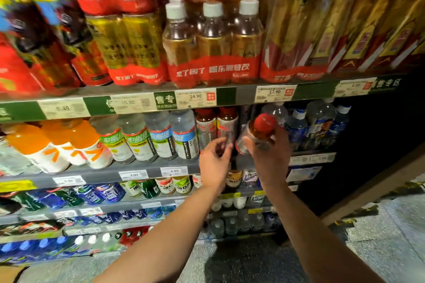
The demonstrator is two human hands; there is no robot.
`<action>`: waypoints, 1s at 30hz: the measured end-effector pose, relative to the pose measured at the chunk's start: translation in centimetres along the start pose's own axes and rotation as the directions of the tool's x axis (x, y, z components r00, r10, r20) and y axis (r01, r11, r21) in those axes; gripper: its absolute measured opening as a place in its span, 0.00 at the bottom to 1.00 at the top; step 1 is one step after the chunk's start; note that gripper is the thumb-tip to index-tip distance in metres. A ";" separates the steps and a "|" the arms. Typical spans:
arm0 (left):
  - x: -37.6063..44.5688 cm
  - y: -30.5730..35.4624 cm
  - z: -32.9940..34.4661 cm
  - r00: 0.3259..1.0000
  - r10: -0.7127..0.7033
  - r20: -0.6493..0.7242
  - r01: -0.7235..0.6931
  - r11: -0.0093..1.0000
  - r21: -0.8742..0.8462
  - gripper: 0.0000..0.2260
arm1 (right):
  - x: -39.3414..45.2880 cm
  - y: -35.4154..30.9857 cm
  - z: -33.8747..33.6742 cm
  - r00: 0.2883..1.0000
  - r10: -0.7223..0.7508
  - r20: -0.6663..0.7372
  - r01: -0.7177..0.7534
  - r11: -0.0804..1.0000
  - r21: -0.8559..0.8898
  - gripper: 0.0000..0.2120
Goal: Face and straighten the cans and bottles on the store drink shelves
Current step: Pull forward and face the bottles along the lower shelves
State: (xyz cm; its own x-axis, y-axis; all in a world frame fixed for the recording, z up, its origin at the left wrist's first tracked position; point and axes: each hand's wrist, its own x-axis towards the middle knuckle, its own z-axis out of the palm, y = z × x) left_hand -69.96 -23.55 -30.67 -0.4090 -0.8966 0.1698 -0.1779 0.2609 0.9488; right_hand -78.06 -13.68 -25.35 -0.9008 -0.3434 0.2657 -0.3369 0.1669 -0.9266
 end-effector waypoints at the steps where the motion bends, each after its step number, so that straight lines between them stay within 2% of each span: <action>1: 0.1 -0.4 -0.1 0.999 -0.019 0.035 0.019 1.000 -0.011 0.12 | 0.1 -0.1 0.7 0.999 -0.031 -0.013 0.031 0.998 -0.045 0.28; 6: 0.7 -2.0 -0.4 0.988 -0.046 0.150 0.056 0.997 -0.061 0.14 | 0.5 -0.2 3.0 0.991 -0.093 -0.100 0.063 0.961 -0.269 0.34; 9: 0.8 -2.6 -0.9 0.969 -0.066 0.240 0.098 0.987 -0.124 0.15 | 1.0 0.3 4.0 0.984 -0.133 -0.123 0.084 0.936 -0.341 0.33; 13: 1.2 -3.7 -0.6 0.976 -0.092 0.197 0.128 0.975 -0.180 0.15 | 1.3 -0.2 4.9 0.978 -0.154 -0.138 0.092 0.923 -0.375 0.31; 19: 1.9 -3.3 -1.1 0.982 -0.063 0.177 0.090 0.985 -0.148 0.13 | 1.5 -0.4 5.6 0.978 -0.132 -0.163 0.059 0.918 -0.391 0.37; 24: 1.7 -2.7 -0.7 0.993 0.050 0.108 -0.036 0.991 -0.128 0.08 | 1.3 0.3 4.8 0.978 -0.162 -0.132 0.107 0.930 -0.351 0.33; 30: 0.3 -1.4 1.3 0.986 0.126 0.106 -0.104 0.976 -0.192 0.16 | 0.9 2.1 1.3 0.968 -0.188 -0.166 0.129 0.942 -0.311 0.22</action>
State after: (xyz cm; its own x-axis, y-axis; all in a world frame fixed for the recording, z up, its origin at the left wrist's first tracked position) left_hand -70.97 -23.74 -32.28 -0.5204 -0.8138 0.2588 0.0407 0.2791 0.9594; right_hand -79.23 -14.87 -27.40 -0.8544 -0.2103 0.4751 -0.5186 0.4001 -0.7556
